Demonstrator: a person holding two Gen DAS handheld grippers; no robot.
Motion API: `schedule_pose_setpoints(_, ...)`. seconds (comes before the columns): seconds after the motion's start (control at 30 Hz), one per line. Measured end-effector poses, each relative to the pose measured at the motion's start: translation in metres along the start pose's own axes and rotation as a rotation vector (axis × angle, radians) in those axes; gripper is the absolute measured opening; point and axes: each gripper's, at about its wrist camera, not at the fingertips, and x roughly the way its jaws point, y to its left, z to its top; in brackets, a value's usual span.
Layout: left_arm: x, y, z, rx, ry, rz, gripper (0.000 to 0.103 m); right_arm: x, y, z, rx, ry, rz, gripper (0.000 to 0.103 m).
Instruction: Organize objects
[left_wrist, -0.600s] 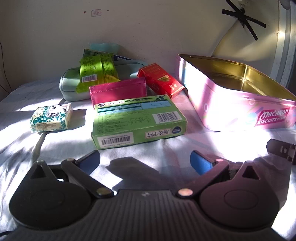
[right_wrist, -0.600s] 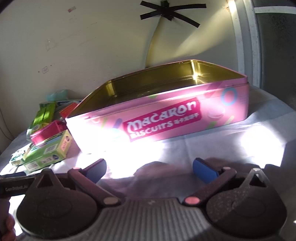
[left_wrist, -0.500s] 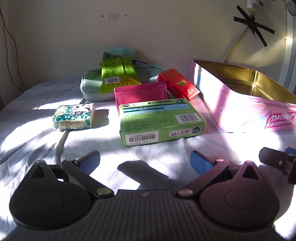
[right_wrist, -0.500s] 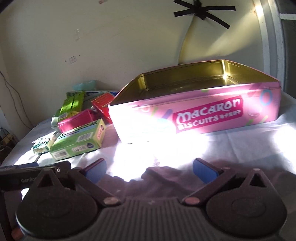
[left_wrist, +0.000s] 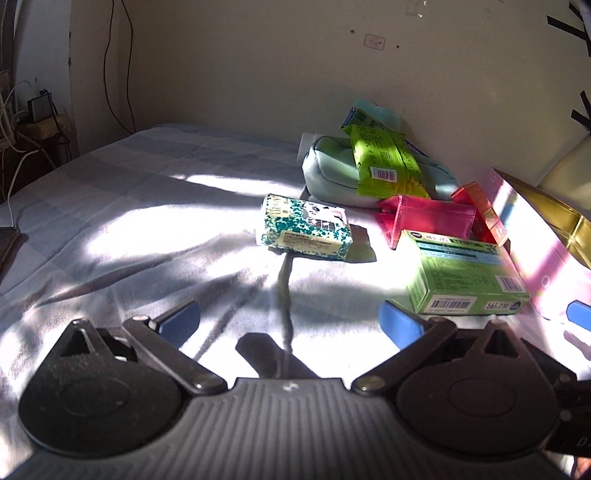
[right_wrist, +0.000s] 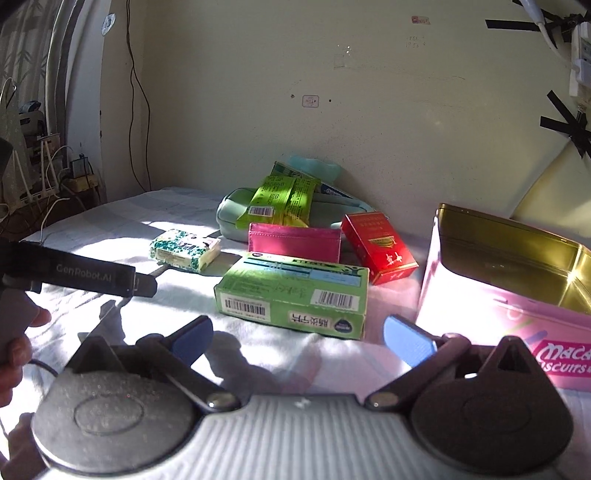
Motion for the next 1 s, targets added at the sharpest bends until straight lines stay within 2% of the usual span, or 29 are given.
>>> schedule_pose_setpoints(0.07,0.003,0.005,-0.001,-0.027,0.040,-0.012,0.103,0.011,-0.002,0.006,-0.001,0.009,0.011,0.099)
schedule_pose_setpoints(0.23,0.006,-0.001,-0.008,-0.035,0.069,-0.100,0.103,0.035,-0.011,0.012,0.018,0.073,0.027,0.095)
schedule_pose_setpoints(0.4,0.004,-0.008,0.002,-0.048,0.057,-0.118,0.103,0.045,-0.018,0.008,0.044,0.115,0.039,0.097)
schedule_pose_setpoints(0.63,0.006,-0.017,0.003,-0.007,0.081,-0.133,0.103,0.055,-0.025,0.003,0.074,0.173,0.047,0.100)
schedule_pose_setpoints(0.87,0.013,-0.022,0.011,-0.014,0.099,-0.157,0.103,0.057,-0.024,0.004,0.064,0.181,0.057,0.101)
schedule_pose_setpoints(1.0,0.018,-0.032,0.018,0.005,0.104,-0.201,0.103,0.058,-0.024,0.004,0.061,0.183,0.061,0.101)
